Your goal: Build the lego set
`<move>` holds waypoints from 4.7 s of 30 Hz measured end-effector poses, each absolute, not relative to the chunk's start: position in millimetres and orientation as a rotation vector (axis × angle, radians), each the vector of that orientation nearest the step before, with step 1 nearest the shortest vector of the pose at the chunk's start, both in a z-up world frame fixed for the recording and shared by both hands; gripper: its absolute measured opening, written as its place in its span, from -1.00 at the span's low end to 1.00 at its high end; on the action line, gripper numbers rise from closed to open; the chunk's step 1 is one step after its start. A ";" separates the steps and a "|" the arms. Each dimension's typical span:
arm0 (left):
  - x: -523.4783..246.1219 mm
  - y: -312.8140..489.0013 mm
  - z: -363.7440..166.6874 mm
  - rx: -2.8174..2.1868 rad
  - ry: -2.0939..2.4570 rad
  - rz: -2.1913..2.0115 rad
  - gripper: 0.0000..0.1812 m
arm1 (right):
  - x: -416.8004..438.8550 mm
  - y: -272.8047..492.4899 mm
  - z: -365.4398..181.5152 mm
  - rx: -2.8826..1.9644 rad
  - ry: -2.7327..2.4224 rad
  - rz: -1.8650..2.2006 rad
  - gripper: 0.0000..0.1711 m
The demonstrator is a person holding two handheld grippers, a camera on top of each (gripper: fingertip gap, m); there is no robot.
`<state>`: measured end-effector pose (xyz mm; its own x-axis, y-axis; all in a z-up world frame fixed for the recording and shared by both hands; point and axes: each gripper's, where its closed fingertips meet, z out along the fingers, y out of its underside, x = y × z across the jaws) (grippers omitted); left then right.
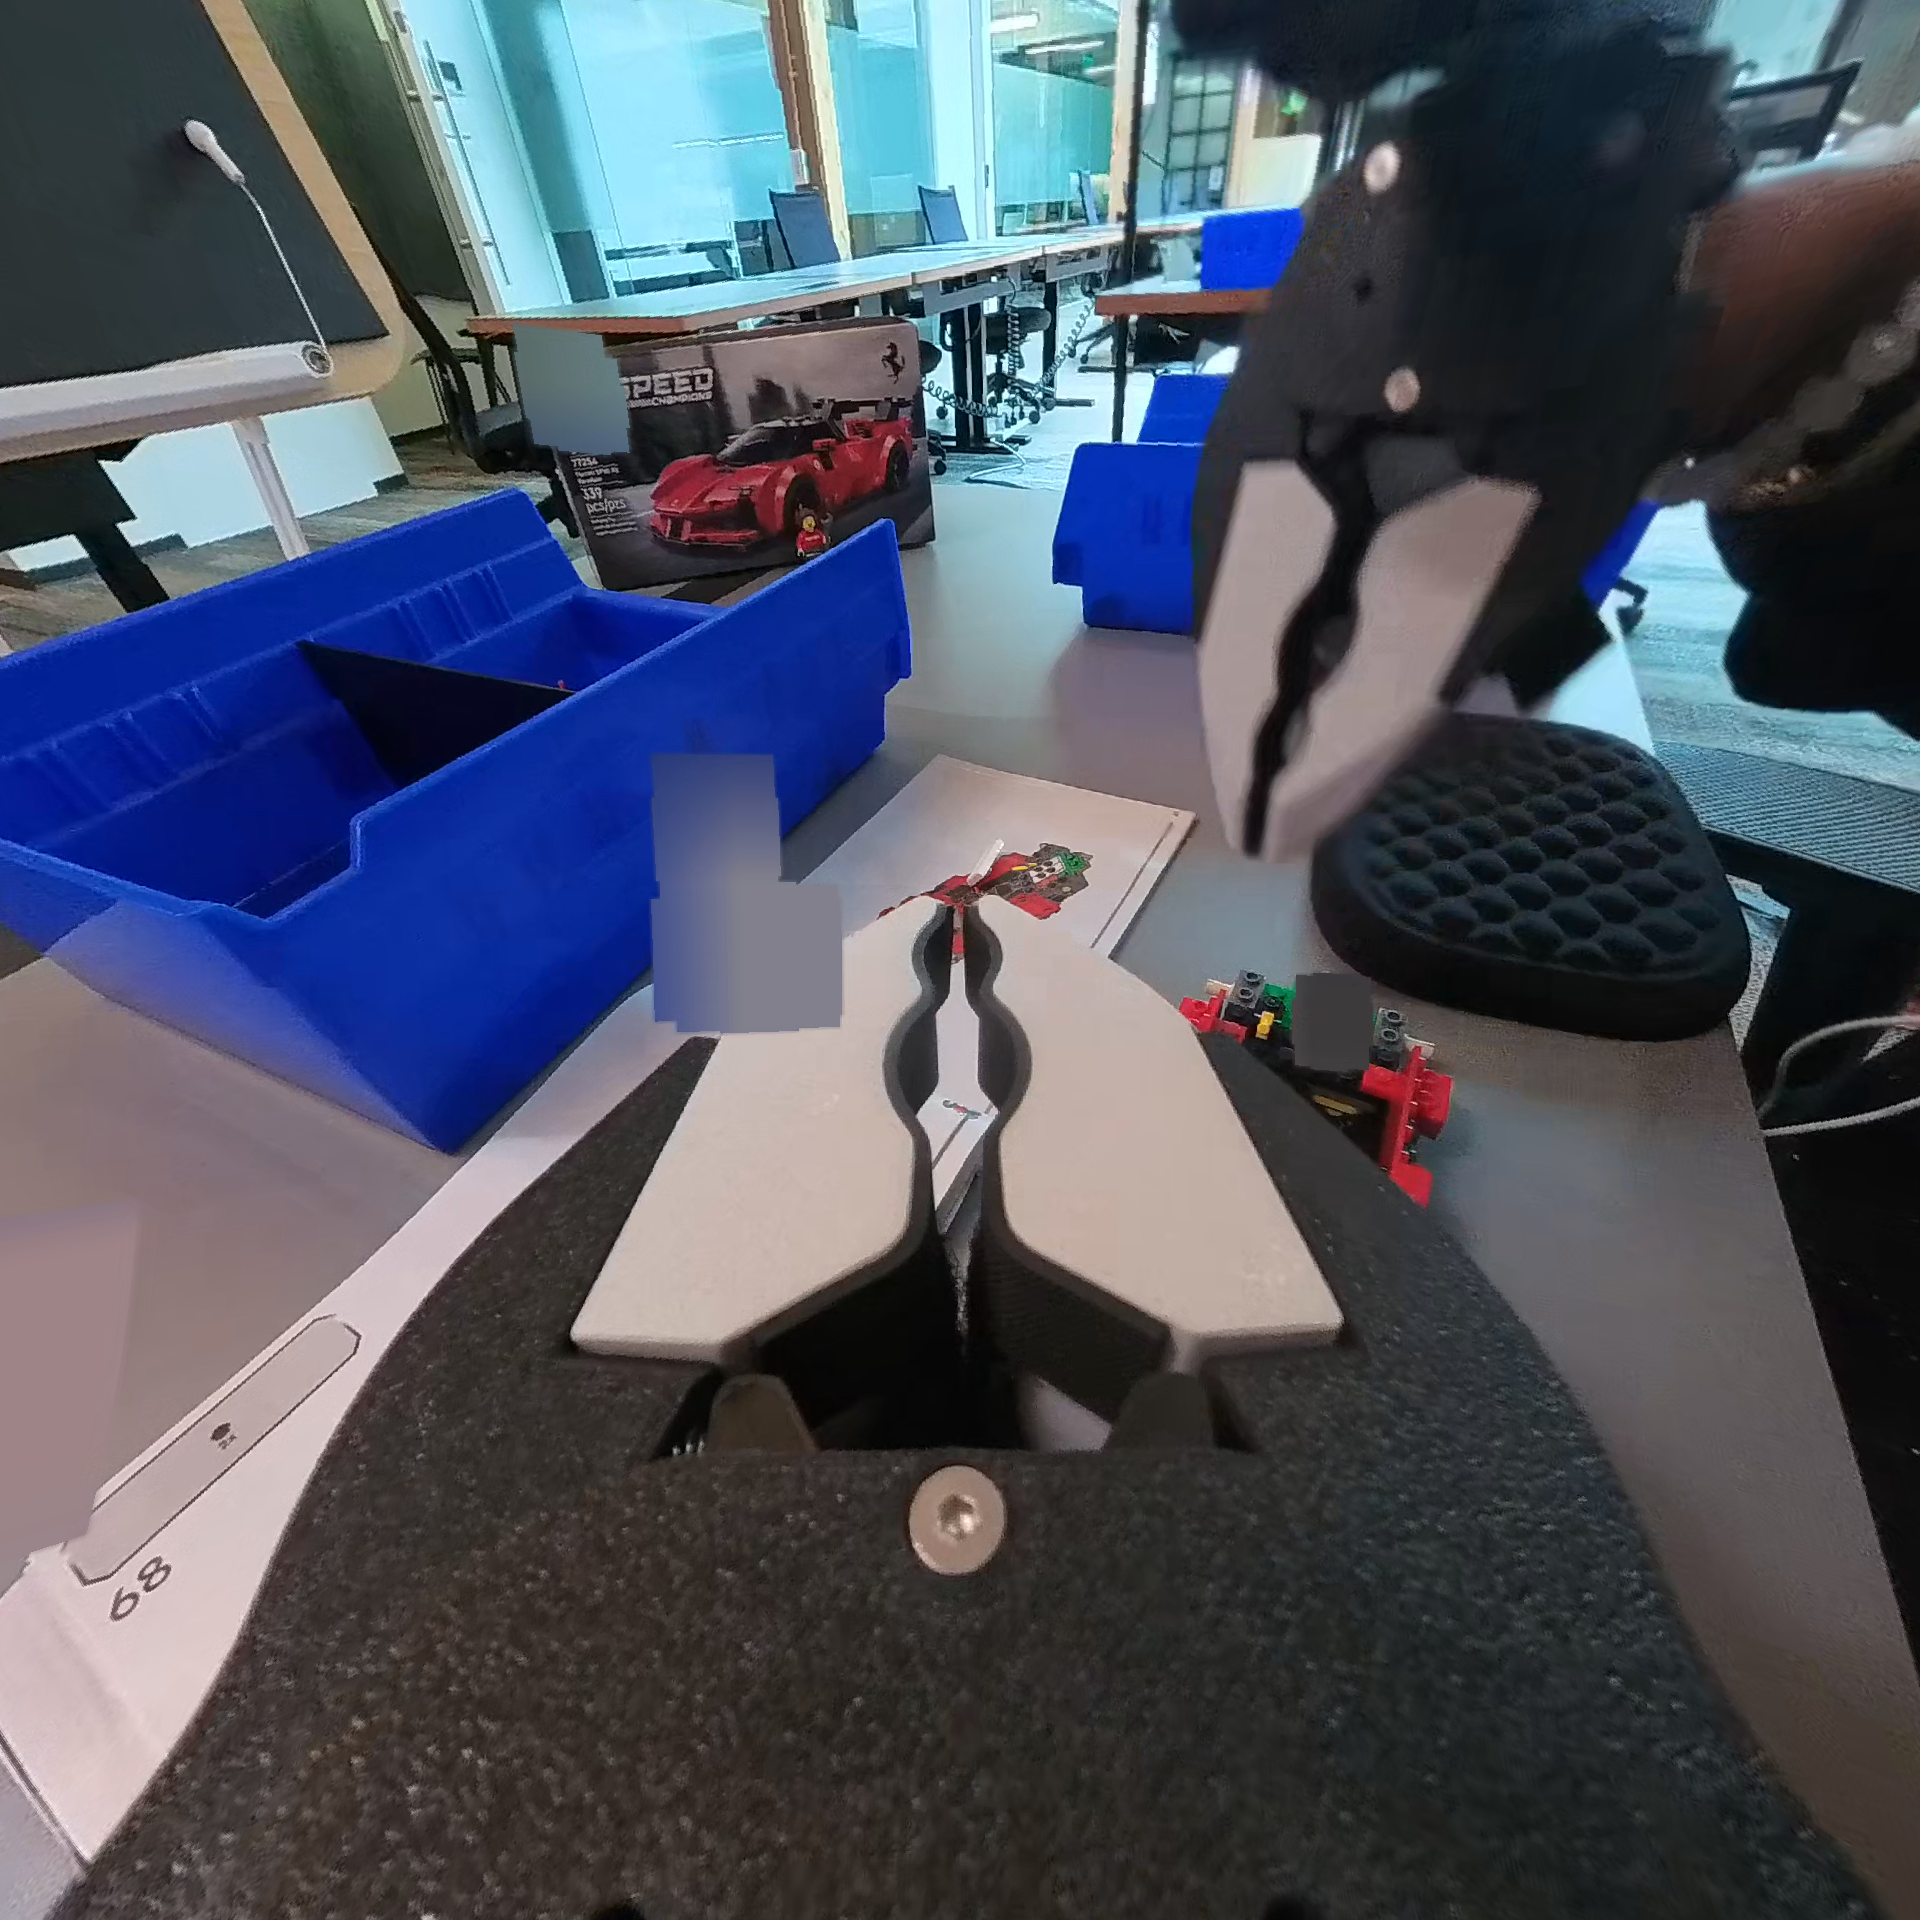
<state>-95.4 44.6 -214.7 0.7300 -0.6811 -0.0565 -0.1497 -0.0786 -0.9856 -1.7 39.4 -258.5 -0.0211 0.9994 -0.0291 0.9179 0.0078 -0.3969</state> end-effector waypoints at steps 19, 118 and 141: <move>-86.1 42.3 -226.9 -1.658 0.776 -0.504 -0.78 | -3.3 146.4 -315.9 -1.736 -2.149 0.398 -0.95; -90.8 42.0 -202.8 -1.614 0.410 -1.019 -0.85 | 11.3 18.1 -302.1 -1.827 -2.276 0.534 -0.91; -90.6 41.7 -203.2 -1.617 0.411 -1.020 -0.85 | 8.8 19.8 -303.3 -1.830 -2.272 0.507 -0.89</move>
<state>-90.6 41.7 -203.2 0.5654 -0.7221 0.3985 0.2445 -0.3147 -0.9172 8.8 19.8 -303.3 -0.2261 0.9714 -0.0721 0.9100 0.1842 -0.3714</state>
